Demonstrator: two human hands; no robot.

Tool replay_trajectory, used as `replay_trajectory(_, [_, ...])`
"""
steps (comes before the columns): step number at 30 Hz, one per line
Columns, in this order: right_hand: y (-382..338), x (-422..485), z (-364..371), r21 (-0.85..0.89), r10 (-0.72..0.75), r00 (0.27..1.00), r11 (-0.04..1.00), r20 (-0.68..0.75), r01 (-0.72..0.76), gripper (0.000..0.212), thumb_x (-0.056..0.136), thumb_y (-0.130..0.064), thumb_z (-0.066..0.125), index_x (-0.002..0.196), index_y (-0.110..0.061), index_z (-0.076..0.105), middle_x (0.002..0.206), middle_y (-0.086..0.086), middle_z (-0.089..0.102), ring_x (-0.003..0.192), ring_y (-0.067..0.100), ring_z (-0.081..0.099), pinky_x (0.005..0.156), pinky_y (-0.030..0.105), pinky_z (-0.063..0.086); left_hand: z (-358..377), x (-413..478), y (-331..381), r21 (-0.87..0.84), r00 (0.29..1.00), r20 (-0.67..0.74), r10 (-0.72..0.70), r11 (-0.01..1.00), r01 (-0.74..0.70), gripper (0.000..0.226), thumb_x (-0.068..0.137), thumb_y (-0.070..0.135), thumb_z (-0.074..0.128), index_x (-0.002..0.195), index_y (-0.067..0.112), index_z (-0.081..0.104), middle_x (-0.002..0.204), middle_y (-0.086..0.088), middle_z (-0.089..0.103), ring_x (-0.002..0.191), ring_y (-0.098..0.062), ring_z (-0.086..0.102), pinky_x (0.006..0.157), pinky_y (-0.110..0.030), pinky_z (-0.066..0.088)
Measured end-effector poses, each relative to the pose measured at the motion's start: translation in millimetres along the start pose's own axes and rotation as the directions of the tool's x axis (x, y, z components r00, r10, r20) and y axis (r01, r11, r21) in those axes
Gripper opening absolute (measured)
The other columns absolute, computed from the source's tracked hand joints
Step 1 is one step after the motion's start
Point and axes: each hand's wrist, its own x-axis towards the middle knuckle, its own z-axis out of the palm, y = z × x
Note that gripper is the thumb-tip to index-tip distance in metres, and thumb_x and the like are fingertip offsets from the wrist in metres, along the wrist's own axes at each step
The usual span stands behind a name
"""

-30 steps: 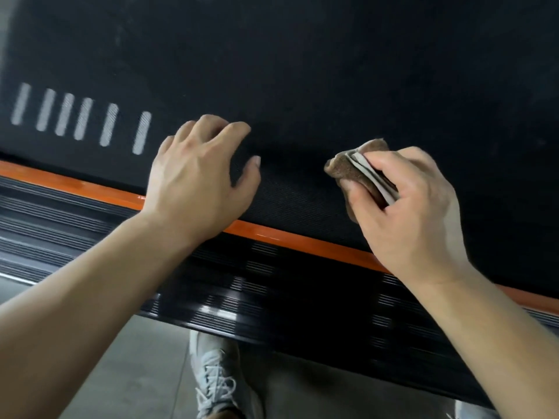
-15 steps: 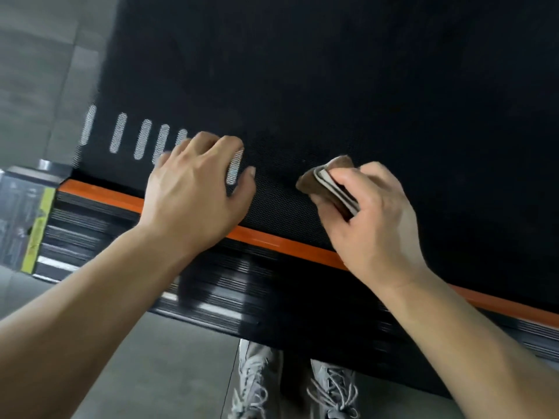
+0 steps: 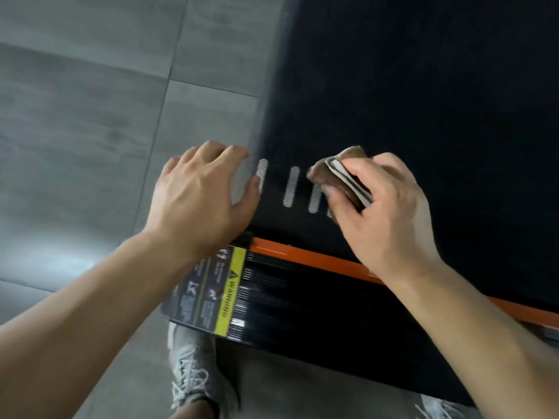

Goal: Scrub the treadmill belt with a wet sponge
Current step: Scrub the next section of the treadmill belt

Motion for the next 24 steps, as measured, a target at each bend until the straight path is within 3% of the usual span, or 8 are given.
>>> replay_trajectory(5, [-60, 12, 45, 0.039, 0.112, 0.992, 0.993, -0.064, -0.109, 0.030, 0.092, -0.035, 0.071, 0.115, -0.016, 0.069, 0.101, 0.001, 0.060, 0.093, 0.021, 0.061, 0.073, 0.041, 0.056, -35, 16, -78, 0.022, 0.998, 0.050, 0.045, 0.999, -0.046, 0.049, 0.093, 0.047, 0.049, 0.128, 0.016, 0.064, 0.120, -0.008, 0.067, 0.112, -0.035, 0.062, 0.094, -0.047, 0.045])
replay_trajectory(9, [-102, 18, 67, 0.069, 0.167, 0.983, 0.984, -0.071, -0.162, 0.033, 0.091, -0.041, 0.065, 0.112, -0.017, 0.069, 0.100, 0.001, 0.060, 0.091, 0.020, 0.060, 0.071, 0.032, 0.051, -52, 23, -110, 0.028, 0.995, 0.076, 0.062, 0.998, -0.065, 0.048, 0.093, 0.047, 0.047, 0.126, 0.018, 0.064, 0.117, -0.007, 0.067, 0.109, -0.034, 0.062, 0.094, -0.045, 0.045])
replay_trajectory(18, [-188, 57, 105, 0.086, 0.179, 0.983, 0.980, 0.038, -0.182, 0.023, 0.088, -0.033, 0.072, 0.107, -0.020, 0.069, 0.096, -0.003, 0.057, 0.089, 0.019, 0.058, 0.072, 0.035, 0.052, -100, 34, -173, 0.009, 0.997, 0.076, 0.004, 1.000, -0.004, 0.043, 0.092, 0.046, 0.050, 0.122, 0.019, 0.064, 0.113, -0.005, 0.067, 0.103, -0.034, 0.062, 0.089, -0.042, 0.045])
replay_trajectory(24, [-256, 129, 151, 0.058, 0.202, 0.978, 0.978, -0.042, -0.199, 0.024, 0.087, -0.031, 0.069, 0.106, -0.015, 0.070, 0.092, 0.002, 0.058, 0.086, 0.024, 0.058, 0.067, 0.035, 0.052, -145, 79, -259, 0.008, 0.988, 0.147, 0.046, 0.999, -0.048, 0.045, 0.091, 0.046, 0.052, 0.124, 0.018, 0.066, 0.116, -0.006, 0.068, 0.105, -0.035, 0.064, 0.091, -0.045, 0.047])
